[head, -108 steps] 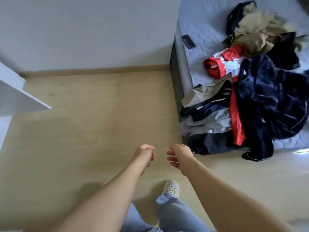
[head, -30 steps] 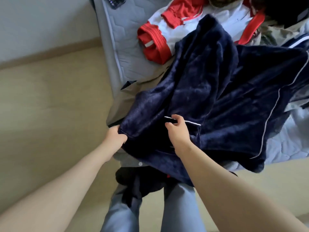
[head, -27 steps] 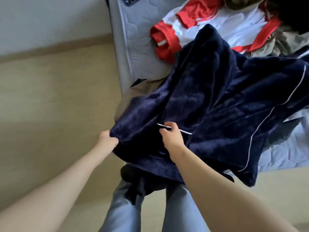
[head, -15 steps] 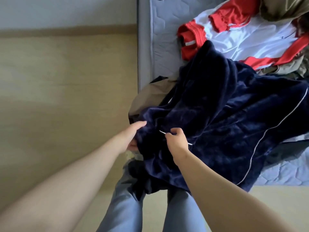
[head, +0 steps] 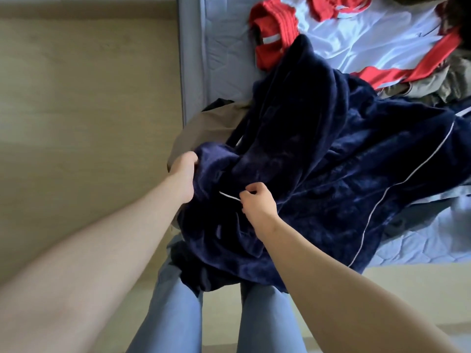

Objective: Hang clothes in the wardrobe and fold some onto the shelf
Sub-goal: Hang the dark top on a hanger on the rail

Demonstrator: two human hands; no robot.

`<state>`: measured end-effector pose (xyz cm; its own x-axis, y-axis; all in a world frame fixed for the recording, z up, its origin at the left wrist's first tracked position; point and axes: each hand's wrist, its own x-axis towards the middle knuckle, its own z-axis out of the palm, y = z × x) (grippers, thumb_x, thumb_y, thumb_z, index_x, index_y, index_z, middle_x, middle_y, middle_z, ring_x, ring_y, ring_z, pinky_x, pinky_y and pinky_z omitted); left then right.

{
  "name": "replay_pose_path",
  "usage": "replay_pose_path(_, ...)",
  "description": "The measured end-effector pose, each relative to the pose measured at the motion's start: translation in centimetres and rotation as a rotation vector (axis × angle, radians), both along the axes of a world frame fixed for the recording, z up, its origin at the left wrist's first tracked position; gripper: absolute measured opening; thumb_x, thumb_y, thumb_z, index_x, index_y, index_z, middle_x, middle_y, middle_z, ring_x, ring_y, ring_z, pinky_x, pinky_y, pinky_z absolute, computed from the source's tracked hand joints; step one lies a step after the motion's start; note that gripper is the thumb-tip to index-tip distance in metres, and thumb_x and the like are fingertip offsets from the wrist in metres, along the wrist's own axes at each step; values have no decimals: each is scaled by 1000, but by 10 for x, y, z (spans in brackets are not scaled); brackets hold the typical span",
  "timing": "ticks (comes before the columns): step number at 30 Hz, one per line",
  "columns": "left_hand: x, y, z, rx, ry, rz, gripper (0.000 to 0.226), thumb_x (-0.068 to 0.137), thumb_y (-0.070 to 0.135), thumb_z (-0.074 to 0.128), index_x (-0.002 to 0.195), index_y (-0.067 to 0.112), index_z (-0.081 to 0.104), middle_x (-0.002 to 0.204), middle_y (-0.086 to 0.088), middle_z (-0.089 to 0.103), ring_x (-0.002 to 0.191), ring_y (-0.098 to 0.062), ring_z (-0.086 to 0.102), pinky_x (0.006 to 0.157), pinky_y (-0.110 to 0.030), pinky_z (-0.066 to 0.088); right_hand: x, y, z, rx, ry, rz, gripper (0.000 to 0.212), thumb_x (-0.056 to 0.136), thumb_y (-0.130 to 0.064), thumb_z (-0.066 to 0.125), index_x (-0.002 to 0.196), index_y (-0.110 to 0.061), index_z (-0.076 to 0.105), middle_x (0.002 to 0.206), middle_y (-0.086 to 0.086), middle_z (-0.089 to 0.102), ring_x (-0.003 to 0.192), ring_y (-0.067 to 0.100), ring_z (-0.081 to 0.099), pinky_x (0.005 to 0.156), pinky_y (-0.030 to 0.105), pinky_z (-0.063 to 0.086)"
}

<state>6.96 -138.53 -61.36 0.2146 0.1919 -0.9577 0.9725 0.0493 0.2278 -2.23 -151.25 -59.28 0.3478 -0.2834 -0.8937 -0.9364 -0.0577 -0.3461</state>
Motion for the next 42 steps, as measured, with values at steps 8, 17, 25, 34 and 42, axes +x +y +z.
replay_pose_path(8,15,14,78,-103,-155,-385,37,82,15,65,116,4,55,102,-15,66,89,-27,64,78,-32,51,46,13,49,-152,-190,92,10,85,-16,46,93,-13,40,99,7,57,91,27,52,75,29,37)
replay_pose_path(17,43,44,237,-65,-798,-603,27,85,-10,52,107,2,59,87,-1,61,77,-8,56,62,-4,42,85,56,170,-233,-417,64,21,83,-18,52,100,-11,42,113,12,53,91,26,54,73,33,42)
replay_pose_path(25,36,90,347,126,-1105,-754,28,80,-1,63,100,19,64,101,-9,68,100,-27,62,94,-40,47,89,95,268,-379,-641,232,58,79,-22,59,131,-18,35,131,10,38,120,33,41,96,41,37)
replay_pose_path(34,-28,124,428,306,-1248,-579,24,55,18,57,67,38,62,61,16,60,70,-11,56,69,-27,45,72,111,348,-370,-862,865,34,73,-25,57,107,-28,52,100,2,58,106,35,50,80,38,39)
replay_pose_path(42,-92,193,452,733,-1274,-469,27,80,18,61,105,29,58,94,4,64,88,-16,59,78,-30,47,35,174,387,-88,-1076,924,23,73,-17,56,96,-18,60,86,5,65,86,29,61,77,39,52)
